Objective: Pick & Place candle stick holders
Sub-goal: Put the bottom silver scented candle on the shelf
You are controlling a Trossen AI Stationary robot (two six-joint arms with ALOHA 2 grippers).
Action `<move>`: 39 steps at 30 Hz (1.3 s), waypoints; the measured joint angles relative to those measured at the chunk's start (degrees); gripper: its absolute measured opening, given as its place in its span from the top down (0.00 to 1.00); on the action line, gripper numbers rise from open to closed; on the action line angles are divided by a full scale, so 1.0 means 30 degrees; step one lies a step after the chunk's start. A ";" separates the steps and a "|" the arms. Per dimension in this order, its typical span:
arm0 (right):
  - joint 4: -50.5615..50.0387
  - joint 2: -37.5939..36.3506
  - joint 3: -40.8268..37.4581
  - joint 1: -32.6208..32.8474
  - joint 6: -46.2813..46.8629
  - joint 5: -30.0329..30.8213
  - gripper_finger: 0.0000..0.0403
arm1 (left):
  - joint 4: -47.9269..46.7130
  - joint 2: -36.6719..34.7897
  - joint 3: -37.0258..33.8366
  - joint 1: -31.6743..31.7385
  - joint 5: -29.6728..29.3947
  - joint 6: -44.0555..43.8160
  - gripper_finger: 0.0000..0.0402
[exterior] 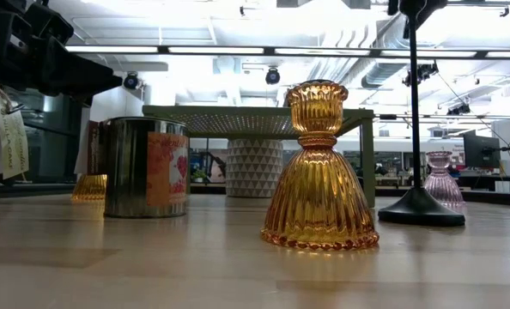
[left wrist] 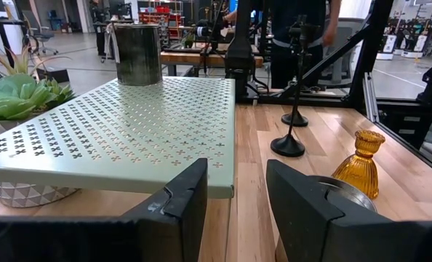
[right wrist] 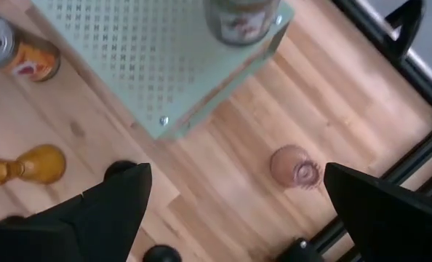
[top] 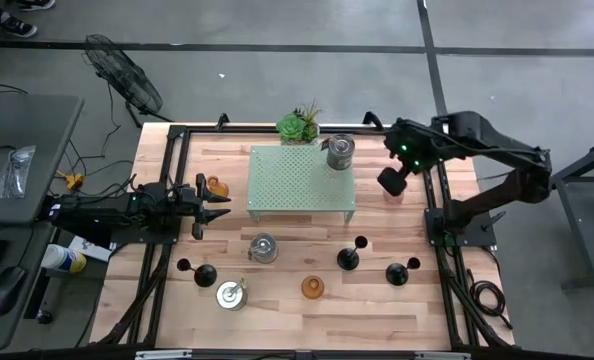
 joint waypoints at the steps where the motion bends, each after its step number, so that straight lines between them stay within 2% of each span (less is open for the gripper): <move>1: -0.0004 -0.0223 -0.0293 0.0262 0.0126 -0.0185 0.01 | -0.0001 0.0002 0.0003 0.0002 -0.0003 0.0003 0.66; 10: 0.0265 -0.3103 -0.3856 0.2912 0.0520 -0.0174 0.01 | -0.0002 0.0007 0.0000 0.0007 0.0000 0.0000 0.66; 14: 0.1544 -0.4895 -0.6259 0.3855 0.0697 0.0318 0.01 | -0.0006 0.0001 0.0000 0.0007 0.0000 0.0000 0.66; 19: 0.3018 -0.7047 -0.8846 0.4513 0.1169 0.1904 0.01 | -0.0001 0.0005 0.0002 0.0005 -0.0003 0.0003 0.66; 26: 0.6318 -1.0582 -1.2564 0.5434 0.2993 0.2293 0.01 | -0.0004 0.0002 0.0000 0.0006 0.0000 0.0000 0.66; 33: 0.9842 -1.4798 -1.6789 0.5660 0.1192 0.2200 0.01 | -0.0002 0.0000 0.0000 0.0007 -0.0004 0.0004 0.66; 39: 1.2732 -1.7890 -1.9339 0.5660 -0.0403 0.1598 0.01 | 0.0000 0.0007 0.0005 0.0006 0.0000 0.0005 0.66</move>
